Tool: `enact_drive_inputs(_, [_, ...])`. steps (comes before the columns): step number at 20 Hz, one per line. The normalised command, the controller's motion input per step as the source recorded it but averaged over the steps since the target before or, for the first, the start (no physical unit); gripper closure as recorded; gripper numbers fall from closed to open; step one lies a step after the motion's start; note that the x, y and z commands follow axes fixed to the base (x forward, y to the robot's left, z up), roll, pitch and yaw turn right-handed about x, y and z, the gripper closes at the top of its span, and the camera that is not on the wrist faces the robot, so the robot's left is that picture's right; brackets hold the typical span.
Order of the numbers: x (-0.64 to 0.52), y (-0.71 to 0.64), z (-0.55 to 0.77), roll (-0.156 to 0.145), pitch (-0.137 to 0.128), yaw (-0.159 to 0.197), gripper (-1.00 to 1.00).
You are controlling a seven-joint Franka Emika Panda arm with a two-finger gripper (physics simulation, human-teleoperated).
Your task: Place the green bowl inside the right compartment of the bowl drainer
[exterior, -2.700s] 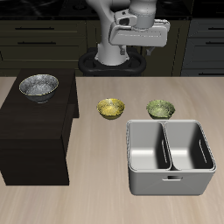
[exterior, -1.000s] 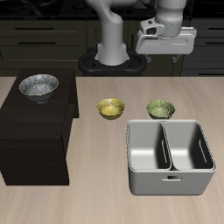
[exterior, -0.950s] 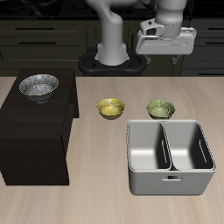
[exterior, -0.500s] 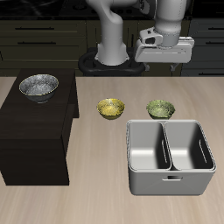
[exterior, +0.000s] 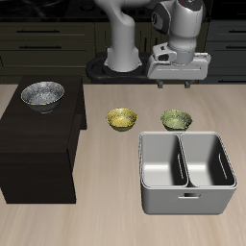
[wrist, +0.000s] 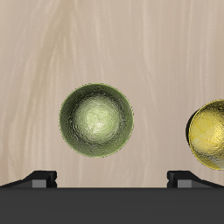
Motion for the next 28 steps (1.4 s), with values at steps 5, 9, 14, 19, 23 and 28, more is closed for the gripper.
enact_drive_inputs(5, [-0.01, 0.04, -0.18, 0.009, 0.001, -0.017, -1.00])
enact_drive_inputs(9, [0.03, -0.04, -0.23, 0.005, -0.033, -0.035, -1.00])
enact_drive_inputs(14, [0.00, -0.03, -0.16, 0.000, -0.030, -0.005, -1.00])
enact_drive_inputs(19, [0.01, -0.01, -0.20, -0.002, -0.016, -0.007, -1.00])
enact_drive_inputs(23, [0.02, -0.05, -0.27, 0.000, 0.025, -0.004, -1.00])
enact_drive_inputs(28, [-0.01, -0.05, -0.26, 0.002, 0.003, 0.004, -1.00])
